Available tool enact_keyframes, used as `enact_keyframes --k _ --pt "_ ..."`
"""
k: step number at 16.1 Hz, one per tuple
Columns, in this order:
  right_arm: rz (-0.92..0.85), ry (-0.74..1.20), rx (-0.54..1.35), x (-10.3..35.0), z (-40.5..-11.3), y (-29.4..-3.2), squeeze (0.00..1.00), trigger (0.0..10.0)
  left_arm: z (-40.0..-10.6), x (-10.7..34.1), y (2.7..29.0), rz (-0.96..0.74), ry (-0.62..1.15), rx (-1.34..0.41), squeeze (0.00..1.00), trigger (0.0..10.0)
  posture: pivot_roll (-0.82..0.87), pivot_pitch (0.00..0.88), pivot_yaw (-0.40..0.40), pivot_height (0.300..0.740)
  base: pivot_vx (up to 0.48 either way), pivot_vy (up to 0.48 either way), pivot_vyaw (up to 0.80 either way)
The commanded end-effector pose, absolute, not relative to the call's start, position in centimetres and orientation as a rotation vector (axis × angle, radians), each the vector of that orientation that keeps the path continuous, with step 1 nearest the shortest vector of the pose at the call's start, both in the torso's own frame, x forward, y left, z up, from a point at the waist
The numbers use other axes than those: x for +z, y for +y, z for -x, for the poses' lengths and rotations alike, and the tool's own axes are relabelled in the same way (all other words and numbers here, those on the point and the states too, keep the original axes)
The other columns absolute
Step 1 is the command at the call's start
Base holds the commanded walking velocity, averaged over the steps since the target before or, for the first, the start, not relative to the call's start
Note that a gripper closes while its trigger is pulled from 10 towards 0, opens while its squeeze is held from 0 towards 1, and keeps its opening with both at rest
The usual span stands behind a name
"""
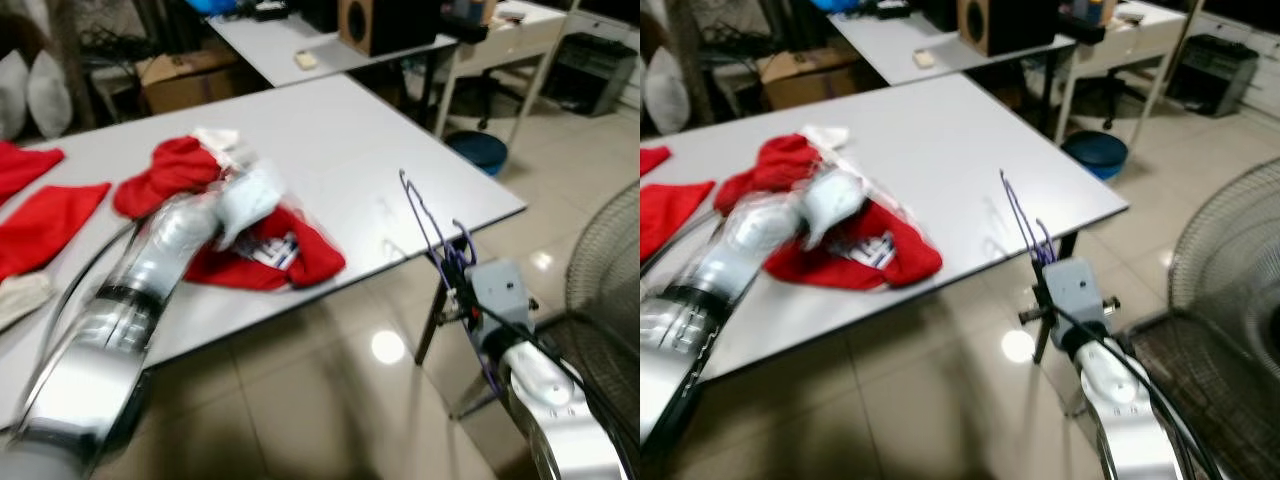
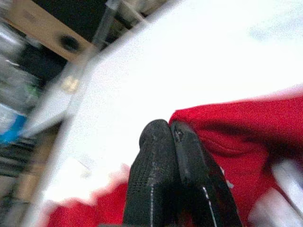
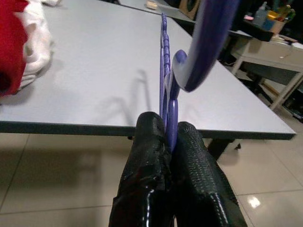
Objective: Hang hanger
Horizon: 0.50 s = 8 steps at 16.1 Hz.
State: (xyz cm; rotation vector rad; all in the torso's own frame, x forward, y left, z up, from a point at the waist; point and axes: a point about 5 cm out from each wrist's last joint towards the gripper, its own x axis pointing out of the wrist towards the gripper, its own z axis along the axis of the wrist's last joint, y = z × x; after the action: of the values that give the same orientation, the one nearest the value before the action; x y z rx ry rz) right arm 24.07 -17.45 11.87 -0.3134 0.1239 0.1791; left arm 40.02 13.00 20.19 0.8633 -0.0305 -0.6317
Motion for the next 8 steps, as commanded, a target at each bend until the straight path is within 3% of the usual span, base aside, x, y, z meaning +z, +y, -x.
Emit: enact_keyframes --k 1,4,5,6,8 --pt "0.316 0.127 0.171 12.0 -23.9 -17.6 0.00 10.0 -40.8 22.8 10.0 -0.896 -0.146 -0.600 0.00 0.0 -0.30 0.000 0.108 0.740 0.000 0.000 0.00" --pt "0.314 0.136 0.130 11.8 -23.1 -18.1 0.00 10.0 -40.2 24.9 4.3 -0.831 -0.278 -0.692 0.00 0.0 -0.33 0.000 0.144 0.740 0.000 0.000 0.00" --pt "0.311 0.138 0.120 11.8 -22.9 -18.1 0.00 10.0 -39.8 24.4 3.0 -0.831 -0.278 -0.742 0.00 0.0 -0.34 0.000 0.157 0.740 0.000 0.000 0.00" --pt "0.301 0.138 0.092 11.7 -22.6 -18.1 0.00 10.0 -38.1 20.4 -0.1 -0.879 -0.206 -0.905 0.00 0.0 -0.35 0.000 0.173 0.740 0.000 0.000 0.00" --pt "0.299 0.137 0.088 11.7 -22.7 -18.0 0.00 10.0 -37.5 18.4 -0.4 -0.914 -0.153 -0.951 0.00 0.0 -0.35 0.000 0.175 0.740 0.000 0.000 0.00"
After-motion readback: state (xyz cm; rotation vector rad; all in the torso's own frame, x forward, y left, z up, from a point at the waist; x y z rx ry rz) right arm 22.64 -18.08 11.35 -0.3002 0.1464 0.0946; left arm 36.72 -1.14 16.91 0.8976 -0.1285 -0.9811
